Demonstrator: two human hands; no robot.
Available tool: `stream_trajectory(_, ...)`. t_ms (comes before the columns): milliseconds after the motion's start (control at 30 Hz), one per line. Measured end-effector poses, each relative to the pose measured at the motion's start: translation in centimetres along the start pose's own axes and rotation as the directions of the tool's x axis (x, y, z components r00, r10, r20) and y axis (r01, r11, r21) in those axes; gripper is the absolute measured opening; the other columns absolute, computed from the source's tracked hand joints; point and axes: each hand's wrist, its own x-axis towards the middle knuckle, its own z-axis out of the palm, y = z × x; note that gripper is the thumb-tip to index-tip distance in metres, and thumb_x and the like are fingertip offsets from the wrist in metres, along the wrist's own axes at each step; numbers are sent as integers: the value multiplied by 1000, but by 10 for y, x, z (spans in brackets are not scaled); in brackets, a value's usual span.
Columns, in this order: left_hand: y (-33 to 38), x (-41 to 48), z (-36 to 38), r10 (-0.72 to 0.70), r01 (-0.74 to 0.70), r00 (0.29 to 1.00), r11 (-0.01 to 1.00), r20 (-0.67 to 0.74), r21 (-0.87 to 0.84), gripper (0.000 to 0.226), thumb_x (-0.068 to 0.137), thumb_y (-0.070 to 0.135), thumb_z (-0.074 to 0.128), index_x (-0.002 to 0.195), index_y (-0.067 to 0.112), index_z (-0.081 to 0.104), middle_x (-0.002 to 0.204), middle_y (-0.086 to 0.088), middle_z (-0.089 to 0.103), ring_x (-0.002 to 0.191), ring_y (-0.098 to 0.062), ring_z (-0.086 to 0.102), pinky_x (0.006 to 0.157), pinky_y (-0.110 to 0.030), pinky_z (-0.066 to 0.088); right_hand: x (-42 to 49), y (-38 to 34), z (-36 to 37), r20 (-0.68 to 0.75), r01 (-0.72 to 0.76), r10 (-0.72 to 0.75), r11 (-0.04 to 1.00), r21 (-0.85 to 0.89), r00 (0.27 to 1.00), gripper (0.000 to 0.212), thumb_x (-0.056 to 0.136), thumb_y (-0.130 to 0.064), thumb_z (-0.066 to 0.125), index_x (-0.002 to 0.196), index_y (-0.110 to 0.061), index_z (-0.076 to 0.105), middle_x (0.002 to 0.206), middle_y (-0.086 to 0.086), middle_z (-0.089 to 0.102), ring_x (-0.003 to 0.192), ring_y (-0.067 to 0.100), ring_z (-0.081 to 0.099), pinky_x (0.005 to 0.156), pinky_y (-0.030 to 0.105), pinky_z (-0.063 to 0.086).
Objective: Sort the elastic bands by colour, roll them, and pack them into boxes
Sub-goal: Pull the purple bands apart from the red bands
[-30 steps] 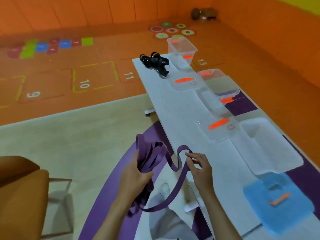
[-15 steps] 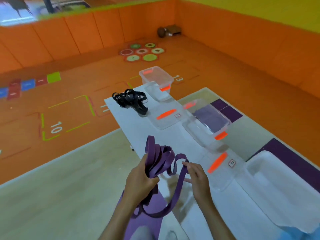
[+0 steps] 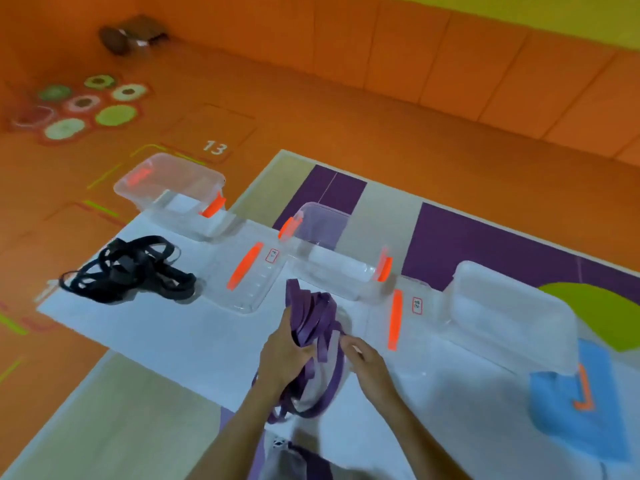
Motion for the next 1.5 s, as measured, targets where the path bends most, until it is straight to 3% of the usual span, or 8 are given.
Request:
stream_trajectory(267,-31,51,1,-57,8,986,953,154,302,111,91,40,73,167,37,-8,149,-8,50,121,-34,64,100,-51,54,31,17,44,119,-185,212,960,-209,970,63,104,-47,60,161,-30,38,163,-4,45,142,21,54,123,44,39)
stream_trajectory(400,-55,55,15,-33,-80,987,752,159,654,102,102,67,46,159,35,-32,176,-14,-16,161,-45,15,123,-67,27,37,19,56,138,-170,202,962,-214,970,74,105,-39,64,167,-28,25,175,-4,16,154,21,39,126,47,36)
stream_trajectory(500,-70,58,24,8,-162,976,696,218,699,90,105,68,30,152,36,-39,173,-14,-28,162,-46,-5,126,-71,13,42,26,69,153,-153,229,907,-391,961,75,107,-46,57,169,-25,20,177,-3,5,164,20,10,133,41,16)
stream_trajectory(700,-74,82,23,35,-233,957,680,287,695,87,103,70,30,157,41,-32,175,-11,-24,163,-41,-7,126,-70,6,35,31,75,87,-82,141,873,-481,986,55,109,-43,54,160,-25,43,175,-9,17,163,16,13,129,32,21)
stream_trajectory(1000,-45,66,14,153,-256,967,630,205,734,95,89,70,2,169,21,19,177,-15,10,163,-38,11,127,-67,12,-5,42,34,46,-41,84,804,-593,995,57,107,-46,53,161,-31,38,175,-11,18,157,17,30,125,34,33)
stream_trajectory(1067,-31,53,19,169,-263,965,613,201,745,91,92,67,10,167,18,26,175,-16,17,162,-39,19,126,-67,16,-18,47,22,23,-51,84,781,-622,996,56,107,-47,52,160,-33,39,175,-9,20,158,17,30,125,34,32)
stream_trajectory(1200,-12,22,39,276,-329,940,574,201,750,78,93,48,69,161,20,43,167,-20,37,154,-43,37,121,-68,29,-53,58,-13,-38,-83,76,763,-642,996,53,108,-47,49,159,-34,40,173,-9,27,157,16,32,125,35,34)
stream_trajectory(1500,64,-104,172,347,-591,807,465,478,660,56,109,43,45,163,32,36,173,-4,27,162,-27,19,130,-49,16,-212,125,-145,-282,-133,-27,836,-532,959,36,109,-41,50,143,-32,56,150,-17,50,137,8,51,113,27,44)
